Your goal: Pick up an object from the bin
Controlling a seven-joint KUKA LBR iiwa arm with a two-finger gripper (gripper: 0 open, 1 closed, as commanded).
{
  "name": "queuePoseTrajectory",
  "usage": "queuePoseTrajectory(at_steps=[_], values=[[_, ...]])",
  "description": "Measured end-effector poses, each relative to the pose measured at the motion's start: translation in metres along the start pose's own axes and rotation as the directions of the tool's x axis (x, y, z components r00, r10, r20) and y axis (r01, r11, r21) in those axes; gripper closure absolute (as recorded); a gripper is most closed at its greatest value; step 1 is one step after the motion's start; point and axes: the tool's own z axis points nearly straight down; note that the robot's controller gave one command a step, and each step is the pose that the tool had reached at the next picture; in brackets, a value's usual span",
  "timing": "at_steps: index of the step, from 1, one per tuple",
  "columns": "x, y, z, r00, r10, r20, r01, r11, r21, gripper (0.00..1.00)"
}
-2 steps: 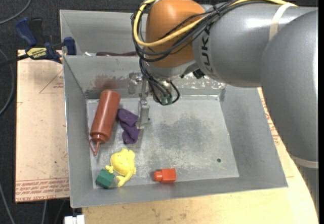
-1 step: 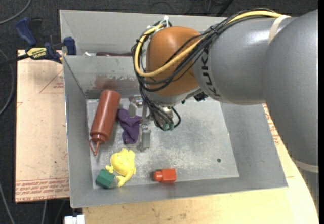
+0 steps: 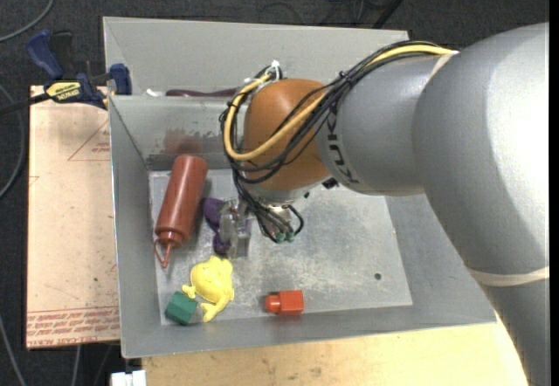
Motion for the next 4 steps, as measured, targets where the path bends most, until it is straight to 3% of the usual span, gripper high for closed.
queuePoseTrajectory(at_steps=[1,2,3,4], values=[[0.0,0.0,0.0,1.0,0.0,0.0,0.0,1.0,0.0,1.0],[0.0,0.009,-0.043,1.0,0.003,-0.007,-0.003,1.0,0.001,1.0],[-0.002,-0.014,-0.074,0.995,0.1,0.005,-0.1,0.995,-0.003,1.0],[-0.007,0.007,-0.124,0.994,0.106,-0.006,-0.106,0.994,0.003,1.0]])
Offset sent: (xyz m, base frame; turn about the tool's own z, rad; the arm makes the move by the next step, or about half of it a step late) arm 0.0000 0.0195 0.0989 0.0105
